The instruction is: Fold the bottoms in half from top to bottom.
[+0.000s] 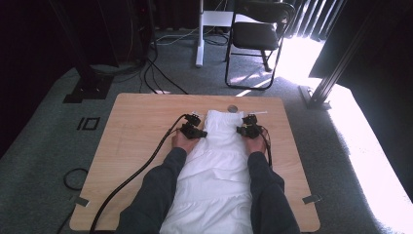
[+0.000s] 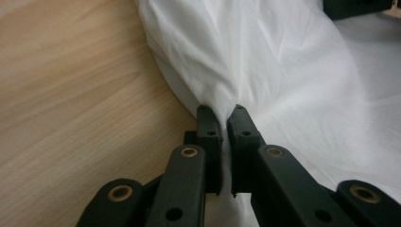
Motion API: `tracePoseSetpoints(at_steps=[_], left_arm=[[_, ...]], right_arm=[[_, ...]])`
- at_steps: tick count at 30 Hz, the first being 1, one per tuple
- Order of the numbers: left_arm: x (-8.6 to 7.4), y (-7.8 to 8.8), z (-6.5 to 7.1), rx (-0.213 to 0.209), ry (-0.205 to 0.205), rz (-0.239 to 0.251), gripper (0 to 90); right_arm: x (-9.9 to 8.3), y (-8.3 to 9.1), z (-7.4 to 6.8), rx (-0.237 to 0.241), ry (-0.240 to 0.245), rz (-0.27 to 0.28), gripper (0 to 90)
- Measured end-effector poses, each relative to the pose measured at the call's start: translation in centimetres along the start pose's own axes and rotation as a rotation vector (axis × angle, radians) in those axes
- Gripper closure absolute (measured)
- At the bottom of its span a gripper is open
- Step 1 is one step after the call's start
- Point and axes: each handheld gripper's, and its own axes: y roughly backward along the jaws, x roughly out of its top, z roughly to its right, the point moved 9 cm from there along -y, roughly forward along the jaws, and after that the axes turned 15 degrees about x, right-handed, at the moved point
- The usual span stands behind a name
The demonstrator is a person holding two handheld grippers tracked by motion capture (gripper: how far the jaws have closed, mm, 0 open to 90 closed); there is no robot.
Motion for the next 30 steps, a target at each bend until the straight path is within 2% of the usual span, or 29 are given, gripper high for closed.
tracePoseSetpoints(at_steps=[2, 4, 6, 8, 10, 12, 13, 16, 18, 21, 24, 26, 30], left_arm=[[0.8, 1.2, -0.3, 0.002, -0.027, 0.036, 88.2], [1.8, 2.4, -0.8, -0.001, -0.012, 0.08, 88.3], [3.3, 4.2, -1.3, -0.003, 0.002, 0.148, 88.3], [4.4, 5.5, -1.7, 0.001, 0.007, 0.192, 88.3], [5.7, 7.1, -2.0, 0.026, -0.021, 0.231, 88.3], [7.0, 8.7, -2.1, 0.025, -0.021, 0.272, 88.3], [7.3, 9.3, -2.2, 0.029, -0.029, 0.281, 88.3], [7.8, 11.3, -2.2, 0.02, -0.045, 0.31, 88.2], [7.1, 12.3, -1.8, 0.022, -0.09, 0.308, 88.2], [5.7, 13.3, -0.8, 0.019, -0.136, 0.308, 88.1], [3.7, 14.2, 0.4, 0.002, -0.167, 0.31, 88.0], [2.1, 14.6, 1.0, -0.015, -0.167, 0.307, 87.9], [-2.1, 14.8, 2.4, -0.05, -0.18, 0.281, 87.9]], right_arm=[[0.8, 1.0, -0.2, 0.02, 0.024, 0.03, 86.4], [2.0, 2.2, -0.6, 0.041, 0.057, 0.065, 86.5], [3.1, 3.2, -1.0, 0.055, 0.075, 0.101, 86.5], [4.5, 4.3, -1.6, 0.072, 0.089, 0.142, 86.5], [5.9, 5.4, -2.4, 0.08, 0.109, 0.18, 86.5], [7.5, 6.6, -3.1, 0.076, 0.137, 0.219, 86.5], [8.4, 7.4, -3.7, 0.087, 0.147, 0.251, 86.5], [9.6, 9.1, -5.1, 0.124, 0.167, 0.287, 86.5], [9.6, 10.1, -6.2, 0.14, 0.199, 0.29, 86.5], [8.4, 11.0, -7.6, 0.162, 0.243, 0.266, 86.5], [6.1, 11.6, -8.8, 0.2, 0.257, 0.248, 86.4], [4.2, 11.8, -9.2, 0.221, 0.263, 0.232, 86.4], [0.1, 12.0, -10.0, 0.274, 0.247, 0.192, 86.2]])
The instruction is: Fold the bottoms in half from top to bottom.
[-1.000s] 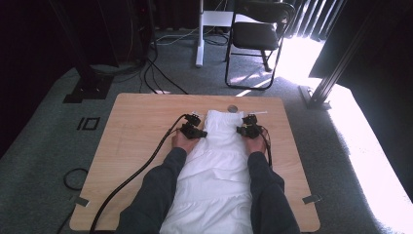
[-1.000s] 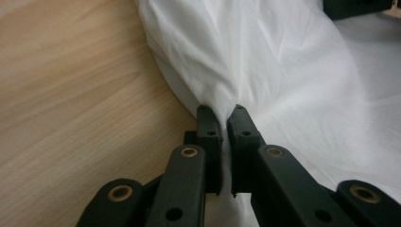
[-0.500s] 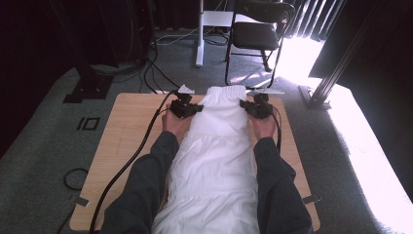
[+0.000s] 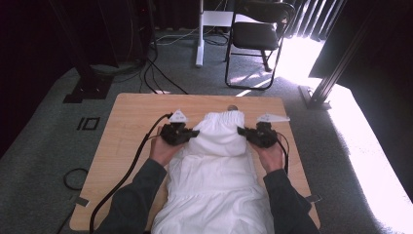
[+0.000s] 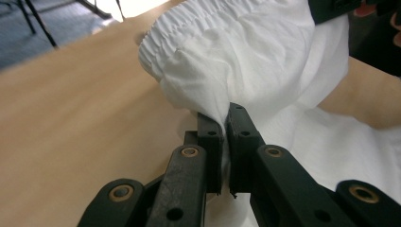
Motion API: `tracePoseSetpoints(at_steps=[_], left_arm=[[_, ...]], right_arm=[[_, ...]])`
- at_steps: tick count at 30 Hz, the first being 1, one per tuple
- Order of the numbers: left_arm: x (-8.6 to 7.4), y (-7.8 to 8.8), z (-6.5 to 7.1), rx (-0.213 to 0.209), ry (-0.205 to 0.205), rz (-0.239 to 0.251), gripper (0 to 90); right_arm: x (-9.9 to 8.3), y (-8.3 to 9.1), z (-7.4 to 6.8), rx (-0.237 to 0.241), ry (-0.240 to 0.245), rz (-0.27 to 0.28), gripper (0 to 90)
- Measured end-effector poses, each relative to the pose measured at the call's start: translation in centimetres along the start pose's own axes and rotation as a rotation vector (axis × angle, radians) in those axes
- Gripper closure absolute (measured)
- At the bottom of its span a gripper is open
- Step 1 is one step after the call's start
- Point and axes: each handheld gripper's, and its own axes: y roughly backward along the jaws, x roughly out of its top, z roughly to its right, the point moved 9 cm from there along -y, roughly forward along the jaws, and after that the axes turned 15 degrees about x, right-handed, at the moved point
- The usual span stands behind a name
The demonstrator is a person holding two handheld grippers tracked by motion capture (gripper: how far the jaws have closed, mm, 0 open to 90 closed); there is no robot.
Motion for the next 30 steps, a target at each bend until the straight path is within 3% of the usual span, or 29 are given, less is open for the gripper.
tracePoseSetpoints(at_steps=[5, 7, 12, 14, 17, 24, 27, 30], left_arm=[[-4.8, 0.6, 2.5, -0.021, -0.047, -0.068, 87.5], [-6.9, 0.8, 3.6, -0.043, -0.035, -0.101, 87.3], [-11.9, 0.6, 6.1, -0.07, -0.073, -0.232, 87.1], [-13.0, 0.2, 6.5, -0.063, -0.105, -0.259, 87.0], [-13.1, -0.2, 6.3, -0.068, -0.092, -0.252, 87.2], [-12.1, -2.0, 3.8, -0.033, -0.067, -0.238, 87.6], [-11.1, -3.5, 1.5, 0.037, -0.083, -0.231, 87.5], [-10.3, -4.8, -0.4, 0.069, -0.076, -0.227, 87.5]], right_arm=[[-5.3, 0.2, -1.9, 0.06, -0.019, -0.075, 85.8], [-7.7, 0.0, -2.8, 0.088, -0.025, -0.12, 85.6], [-12.1, -0.5, -4.4, 0.14, -0.049, -0.228, 85.2], [-13.6, -1.0, -4.5, 0.135, -0.051, -0.286, 84.9], [-14.8, -2.1, -4.0, 0.104, -0.041, -0.356, 84.6], [-13.6, -3.8, -2.5, 0.066, -0.045, -0.36, 84.7], [-12.3, -5.3, -1.2, 0.039, -0.053, -0.352, 84.8], [-11.4, -6.5, -0.3, 0.016, -0.054, -0.346, 84.7]])
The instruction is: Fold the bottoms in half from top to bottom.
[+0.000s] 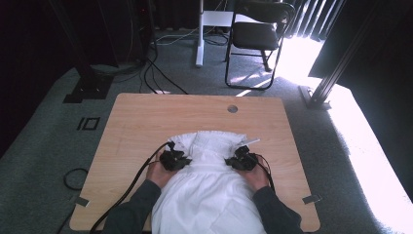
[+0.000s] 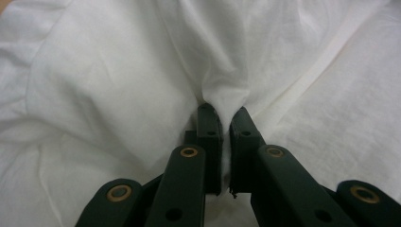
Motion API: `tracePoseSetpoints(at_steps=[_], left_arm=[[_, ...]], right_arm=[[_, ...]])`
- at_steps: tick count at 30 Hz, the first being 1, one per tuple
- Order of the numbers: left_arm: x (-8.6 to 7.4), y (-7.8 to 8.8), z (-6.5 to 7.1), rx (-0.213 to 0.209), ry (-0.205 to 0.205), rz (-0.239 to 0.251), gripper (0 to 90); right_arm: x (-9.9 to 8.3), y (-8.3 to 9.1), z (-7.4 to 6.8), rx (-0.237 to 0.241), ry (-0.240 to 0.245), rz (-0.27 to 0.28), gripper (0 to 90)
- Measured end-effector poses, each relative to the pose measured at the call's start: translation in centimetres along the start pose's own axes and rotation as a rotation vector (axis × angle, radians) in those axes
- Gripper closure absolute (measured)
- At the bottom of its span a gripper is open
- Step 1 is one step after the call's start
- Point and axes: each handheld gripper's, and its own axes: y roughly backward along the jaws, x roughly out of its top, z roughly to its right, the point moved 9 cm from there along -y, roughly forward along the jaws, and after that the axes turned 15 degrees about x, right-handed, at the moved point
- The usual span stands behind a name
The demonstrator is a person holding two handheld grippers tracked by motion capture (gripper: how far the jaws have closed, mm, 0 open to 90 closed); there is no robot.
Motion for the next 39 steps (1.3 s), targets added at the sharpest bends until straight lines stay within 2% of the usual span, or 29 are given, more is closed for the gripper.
tracePoseSetpoints(at_steps=[6, 12, 13, 14, 15, 18, 19, 20, 21, 23, 24, 28, 30, 32, 36, 39], left_arm=[[1.5, -1.8, -2.6, 0.037, -0.005, -0.006, 87.4], [3.2, -3.6, -4.5, 0.091, 0.007, -0.018, 87.2], [3.2, -3.6, -4.5, 0.091, 0.007, -0.018, 87.2], [3.9, -4.3, -5.3, 0.11, 0.02, -0.031, 87.2], [4.3, -4.7, -5.6, 0.117, 0.026, -0.036, 87.1], [5.1, -5.5, -6.5, 0.126, 0.064, -0.062, 87.0], [5.1, -5.5, -6.5, 0.126, 0.064, -0.062, 86.9], [5.8, -6.1, -6.9, 0.153, 0.057, -0.083, 86.9], [5.9, -6.3, -7.0, 0.161, 0.063, -0.087, 86.7], [6.3, -6.6, -7.2, 0.172, 0.085, -0.105, 86.5], [6.5, -6.7, -7.2, 0.187, 0.077, -0.117, 86.5], [6.7, -6.5, -7.2, 0.19, 0.093, -0.129, 86.0], [6.8, -6.1, -7.2, 0.197, 0.083, -0.118, 86.3], [7.3, -5.3, -7.1, 0.188, 0.089, -0.085, 87.2], [9.5, -2.2, -7.3, 0.146, 0.11, 0.027, 88.2], [11.3, 0.7, -7.0, 0.131, 0.097, 0.119, 88.3]], right_arm=[[2.3, -1.1, 1.9, -0.023, -0.021, 0.016, 84.7], [4.5, -1.8, 4.0, -0.051, -0.048, 0.031, 84.6], [4.5, -1.8, 4.0, -0.051, -0.048, 0.031, 84.6], [4.8, -2.0, 4.4, -0.056, -0.057, 0.033, 84.6], [5.7, -2.2, 5.3, -0.069, -0.074, 0.036, 84.6], [6.7, -2.5, 6.5, -0.091, -0.091, 0.039, 84.6], [6.7, -2.5, 6.5, -0.091, -0.091, 0.039, 84.6], [7.0, -2.6, 6.8, -0.097, -0.1, 0.041, 84.6], [7.6, -2.7, 7.5, -0.118, -0.116, 0.044, 84.6], [8.0, -2.8, 8.0, -0.135, -0.13, 0.052, 84.6], [8.1, -2.8, 8.1, -0.138, -0.13, 0.054, 84.6], [8.4, -2.8, 8.2, -0.145, -0.143, 0.035, 84.7], [8.5, -2.5, 8.1, -0.151, -0.132, 0.037, 85.1], [8.9, -1.9, 7.9, -0.154, -0.104, 0.055, 85.5], [10.5, 0.7, 7.5, -0.169, -0.057, 0.137, 86.1], [11.9, 3.3, 6.7, -0.171, -0.022, 0.207, 86.2]])
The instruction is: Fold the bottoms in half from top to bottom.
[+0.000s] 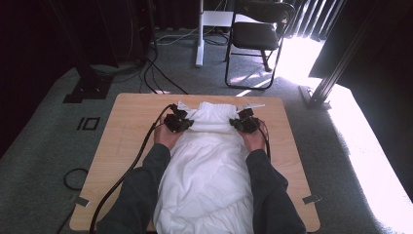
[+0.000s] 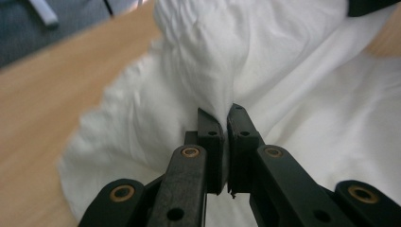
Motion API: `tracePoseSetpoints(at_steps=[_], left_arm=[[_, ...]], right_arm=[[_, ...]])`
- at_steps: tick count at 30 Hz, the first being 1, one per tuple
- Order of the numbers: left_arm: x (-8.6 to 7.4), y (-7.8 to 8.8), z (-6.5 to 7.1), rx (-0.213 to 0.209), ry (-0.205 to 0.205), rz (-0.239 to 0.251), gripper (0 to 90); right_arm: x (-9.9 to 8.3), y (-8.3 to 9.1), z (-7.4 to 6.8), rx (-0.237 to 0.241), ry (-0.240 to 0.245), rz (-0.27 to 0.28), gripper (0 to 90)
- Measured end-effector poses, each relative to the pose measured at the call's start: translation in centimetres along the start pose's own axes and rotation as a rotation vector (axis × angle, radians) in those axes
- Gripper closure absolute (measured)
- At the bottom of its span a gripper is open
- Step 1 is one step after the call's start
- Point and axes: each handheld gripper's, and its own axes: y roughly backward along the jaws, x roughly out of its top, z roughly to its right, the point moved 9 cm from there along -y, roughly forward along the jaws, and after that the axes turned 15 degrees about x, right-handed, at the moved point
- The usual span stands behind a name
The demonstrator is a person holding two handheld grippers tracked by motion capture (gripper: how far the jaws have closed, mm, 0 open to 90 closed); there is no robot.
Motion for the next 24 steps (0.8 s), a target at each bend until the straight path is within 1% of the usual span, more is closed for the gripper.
tracePoseSetpoints(at_steps=[2, 3, 4, 7, 10, 11, 12, 14, 15, 17, 18, 19, 20, 21, 22, 23, 24], left_arm=[[1.3, 2.2, 0.3, -0.013, -0.012, 0.06, 88.3], [1.7, 2.9, 0.4, -0.017, -0.015, 0.079, 88.3], [2.2, 3.9, 0.5, -0.023, -0.019, 0.104, 88.3], [3.4, 7.1, 1.2, -0.039, -0.027, 0.177, 88.3], [3.8, 10.7, 2.2, -0.055, -0.053, 0.239, 88.3], [3.7, 11.4, 2.4, -0.063, -0.054, 0.251, 88.2], [3.4, 12.3, 2.8, -0.071, -0.059, 0.262, 88.2], [2.3, 13.6, 3.5, -0.081, -0.077, 0.264, 88.1], [1.5, 14.0, 4.0, -0.099, -0.07, 0.262, 88.1], [-0.4, 14.1, 4.9, -0.108, -0.09, 0.232, 87.9], [-0.4, 14.1, 4.9, -0.108, -0.09, 0.232, 87.9], [-2.6, 13.8, 5.8, -0.118, -0.094, 0.197, 87.7], [-4.1, 13.3, 6.2, -0.115, -0.106, 0.169, 87.7], [-5.0, 12.9, 6.5, -0.112, -0.109, 0.15, 87.5], [-6.4, 12.3, 6.9, -0.116, -0.106, 0.121, 87.3], [-7.2, 11.9, 7.1, -0.12, -0.104, 0.101, 87.2], [-8.3, 11.3, 7.4, -0.125, -0.093, 0.073, 87.2]], right_arm=[[1.3, 1.7, -0.5, 0.003, 0.032, 0.045, 86.2], [2.1, 2.8, -0.9, 0.004, 0.049, 0.077, 86.3], [2.6, 3.5, -1.2, 0.006, 0.06, 0.095, 86.3], [4.3, 6.4, -2.5, 0.014, 0.118, 0.162, 86.4], [5.2, 9.0, -4.4, 0.025, 0.181, 0.207, 86.3], [5.3, 10.0, -5.2, 0.035, 0.206, 0.219, 86.4], [5.2, 10.5, -5.7, 0.04, 0.218, 0.221, 86.4], [4.5, 11.4, -7.0, 0.059, 0.252, 0.221, 86.3], [3.9, 11.7, -7.6, 0.072, 0.263, 0.213, 86.3], [2.5, 12.0, -8.5, 0.086, 0.285, 0.194, 86.3], [1.6, 11.9, -8.9, 0.098, 0.289, 0.18, 86.2], [0.3, 11.6, -9.3, 0.106, 0.298, 0.154, 86.2], [-0.5, 11.3, -9.5, 0.111, 0.303, 0.138, 86.2], [-1.9, 10.8, -9.8, 0.122, 0.301, 0.104, 86.1], [-2.7, 10.5, -9.9, 0.125, 0.305, 0.086, 86.1], [-4.0, 9.8, -10.0, 0.133, 0.298, 0.06, 86.0], [-4.9, 9.4, -10.0, 0.14, 0.295, 0.042, 86.0]])
